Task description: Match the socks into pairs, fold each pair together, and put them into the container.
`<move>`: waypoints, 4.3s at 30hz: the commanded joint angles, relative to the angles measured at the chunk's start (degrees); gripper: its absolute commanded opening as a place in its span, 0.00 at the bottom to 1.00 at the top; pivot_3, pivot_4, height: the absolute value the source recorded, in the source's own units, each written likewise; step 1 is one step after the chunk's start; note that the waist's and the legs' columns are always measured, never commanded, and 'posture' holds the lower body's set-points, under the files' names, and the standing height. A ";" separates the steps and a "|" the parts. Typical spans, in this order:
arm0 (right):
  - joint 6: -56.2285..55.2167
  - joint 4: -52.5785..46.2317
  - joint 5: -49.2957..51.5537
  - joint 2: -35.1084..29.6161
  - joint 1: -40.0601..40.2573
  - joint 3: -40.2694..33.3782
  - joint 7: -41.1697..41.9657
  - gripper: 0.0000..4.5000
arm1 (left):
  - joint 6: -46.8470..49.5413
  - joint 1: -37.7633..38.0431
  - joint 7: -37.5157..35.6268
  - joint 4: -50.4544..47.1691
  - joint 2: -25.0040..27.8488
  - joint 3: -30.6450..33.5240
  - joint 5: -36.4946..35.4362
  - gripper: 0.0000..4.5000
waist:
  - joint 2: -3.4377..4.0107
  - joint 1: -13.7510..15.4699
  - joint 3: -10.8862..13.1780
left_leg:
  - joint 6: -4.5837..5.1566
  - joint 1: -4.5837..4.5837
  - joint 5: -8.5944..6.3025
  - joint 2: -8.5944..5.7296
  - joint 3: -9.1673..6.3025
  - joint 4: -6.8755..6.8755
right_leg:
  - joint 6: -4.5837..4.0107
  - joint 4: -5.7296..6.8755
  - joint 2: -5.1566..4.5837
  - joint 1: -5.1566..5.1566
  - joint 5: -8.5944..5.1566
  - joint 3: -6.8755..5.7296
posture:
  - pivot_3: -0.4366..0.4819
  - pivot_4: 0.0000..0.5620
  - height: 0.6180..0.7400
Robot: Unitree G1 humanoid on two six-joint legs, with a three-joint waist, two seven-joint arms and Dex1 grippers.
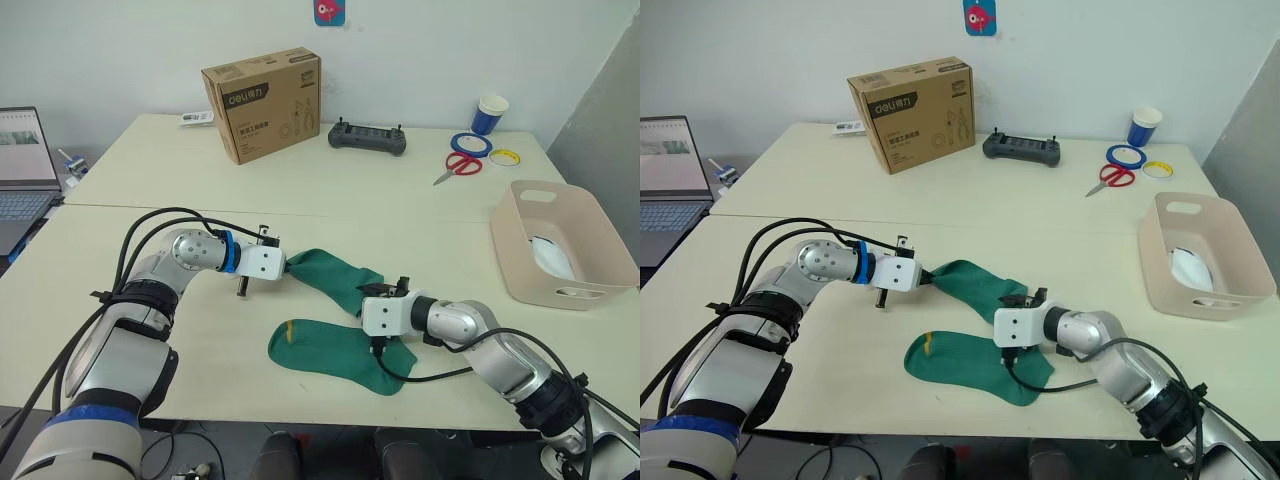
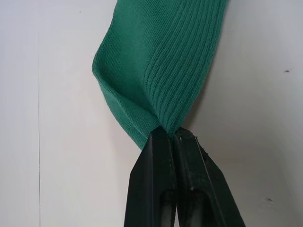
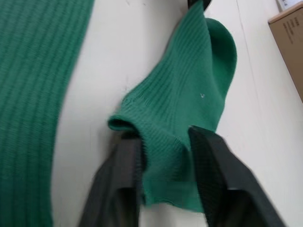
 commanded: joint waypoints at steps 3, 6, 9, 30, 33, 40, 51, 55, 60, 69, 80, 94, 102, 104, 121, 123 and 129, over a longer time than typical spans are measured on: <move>-1.17 -5.57 6.32 0.46 3.26 -5.80 3.99 0.01 | 9.16 2.57 -14.82 -8.74 0.76 5.73 -12.85 0.00 | 0.00 -0.03 0.00 | 0.00 0.00 0.00 0.01 -0.01 -0.01 | -0.03 0.01 0.00 0.00 0.01 -0.01 | 0.48 0.27 0.86; 1.56 -8.39 10.46 1.37 5.33 -9.34 5.35 0.01 | 20.87 5.46 -23.58 -17.35 2.59 6.99 -18.28 0.00 | 0.00 -0.12 0.00 | 0.00 0.00 0.00 0.03 -0.01 0.00 | -0.08 0.05 0.01 0.01 0.04 -0.02 | 0.48 0.27 0.86; 11.11 -13.94 18.79 3.00 7.64 -14.98 7.01 0.01 | 37.13 8.40 -32.12 -29.02 6.92 5.75 -23.81 0.00 | 0.01 -0.38 0.01 | 0.00 0.04 0.00 0.07 -0.03 0.02 | -0.05 0.11 0.06 0.03 0.02 0.00 | 0.48 0.27 0.86; 55.55 -5.53 39.57 8.17 -5.27 -26.55 -2.30 0.01 | 47.30 -15.89 -27.08 5.27 -6.60 -9.97 -15.95 0.00 | 0.03 -1.22 0.00 | 0.02 0.06 0.00 0.03 -0.33 0.06 | -0.31 0.65 0.17 -0.11 -0.22 -0.22 | 0.48 0.27 0.86; 53.49 -0.49 37.82 7.49 -7.89 -26.00 -2.93 0.01 | 45.07 -18.46 -23.23 9.64 -8.58 -8.50 -13.09 0.00 | 0.03 -1.40 0.00 | 0.02 0.04 0.00 0.03 -0.32 0.06 | -0.30 0.68 0.17 -0.14 -0.22 -0.19 | 0.48 0.27 0.86; 48.96 2.77 35.21 7.66 -9.59 -25.45 -4.14 0.15 | 41.70 -19.72 -14.68 12.73 -11.70 -2.12 -10.46 0.00 | 0.03 -1.40 0.00 | 0.02 0.01 0.00 0.02 -0.33 0.05 | -0.27 0.73 0.17 -0.17 -0.23 -0.21 | 0.48 0.27 0.86; 43.31 -2.90 33.38 7.44 -5.82 -30.24 -8.49 1.00 | 46.38 -19.56 -12.50 11.97 -7.31 10.99 -13.82 0.78 | 0.03 -1.46 0.00 | 0.02 -0.02 0.00 0.03 -0.34 0.04 | -0.26 0.81 0.18 -0.25 -0.23 -0.21 | 0.48 0.27 0.86; 43.96 -11.63 35.32 8.93 -0.53 -32.41 -10.12 1.00 | 54.50 -18.28 -14.04 10.33 -5.79 16.62 -17.44 1.00 | 0.03 -1.46 0.00 | 0.02 -0.03 0.00 0.03 -0.36 0.03 | -0.25 0.82 0.17 -0.24 -0.23 -0.24 | 0.48 0.27 0.86; 43.90 -19.66 34.75 10.77 5.99 -31.09 -12.74 1.00 | 66.29 -12.09 -13.65 3.62 -6.01 21.98 -22.37 1.00 | 0.03 -1.49 0.00 | 0.01 0.01 0.01 0.04 -0.40 0.04 | -0.24 0.86 0.17 -0.22 -0.24 -0.26 | 0.48 0.27 0.86; 43.00 -23.44 33.16 13.04 10.09 -29.97 -17.03 1.00 | 84.11 4.60 -2.48 -21.46 -12.30 24.79 -28.19 1.00 | 0.03 -1.31 0.00 | -0.02 0.05 0.03 0.05 -0.46 0.10 | -0.27 0.89 0.12 -0.13 -0.22 -0.28 | 0.48 0.27 0.86; 41.87 -17.32 30.45 14.79 10.54 -30.24 -20.70 1.00 | 88.16 9.48 2.63 -29.93 -14.66 23.82 -30.57 0.36 | 0.02 -1.38 -0.01 | -0.02 0.15 0.03 0.04 -0.48 0.07 | -0.26 0.87 0.14 -0.07 -0.23 -0.29 | 0.48 0.27 0.86; 38.23 -6.31 29.54 20.40 8.10 -27.39 -20.46 0.39 | 94.31 16.68 4.11 -42.48 -12.19 22.76 -33.63 0.00 | 0.03 -1.43 -0.01 | -0.02 0.16 0.03 0.05 -0.46 0.04 | -0.30 0.85 0.13 -0.06 -0.20 -0.27 | 0.48 0.27 0.86; 35.08 -10.38 30.57 19.88 8.67 -28.83 -18.60 0.00 | 94.18 18.93 7.99 -48.27 -13.06 27.11 -37.75 0.00 | 0.03 -1.40 -0.01 | -0.02 0.16 0.03 0.04 -0.45 0.06 | -0.27 0.84 0.12 -0.05 -0.22 -0.27 | 0.48 0.27 0.86; 36.13 -14.66 31.69 19.17 9.01 -29.41 -17.58 0.00 | 96.27 19.20 8.71 -52.06 -12.37 29.50 -40.43 0.00 | 0.03 -1.41 -0.01 | -0.02 0.15 0.03 0.05 -0.46 0.05 | -0.27 0.83 0.12 -0.06 -0.22 -0.27 | 0.48 0.27 0.86; 52.18 -47.19 50.69 11.07 29.30 -29.17 -14.91 0.00 | 122.50 48.45 16.38 -93.82 -0.82 41.57 -62.36 0.00 | 0.03 -1.46 -0.05 | -0.05 0.51 0.02 0.05 -0.36 -0.07 | -0.39 0.65 -0.08 0.25 -0.38 -0.19 | 0.48 0.27 0.86; 49.92 -45.30 49.01 9.76 31.14 -27.68 -15.05 0.00 | 120.53 50.37 19.06 -93.65 -2.31 39.59 -60.85 0.00 | 0.00 -1.41 -0.06 | -0.05 0.54 0.02 0.02 -0.29 -0.11 | -0.56 0.64 -0.13 0.25 -0.52 -0.15 | 0.48 0.27 0.86; 44.89 -40.86 44.82 6.06 35.23 -25.34 -14.42 0.00 | 117.11 53.63 22.60 -92.92 -3.53 34.47 -59.34 0.00 | -0.06 -1.37 -0.08 | -0.06 0.58 0.01 0.01 -0.18 -0.13 | -0.72 0.62 -0.13 0.24 -0.61 -0.06 | 0.48 0.27 0.86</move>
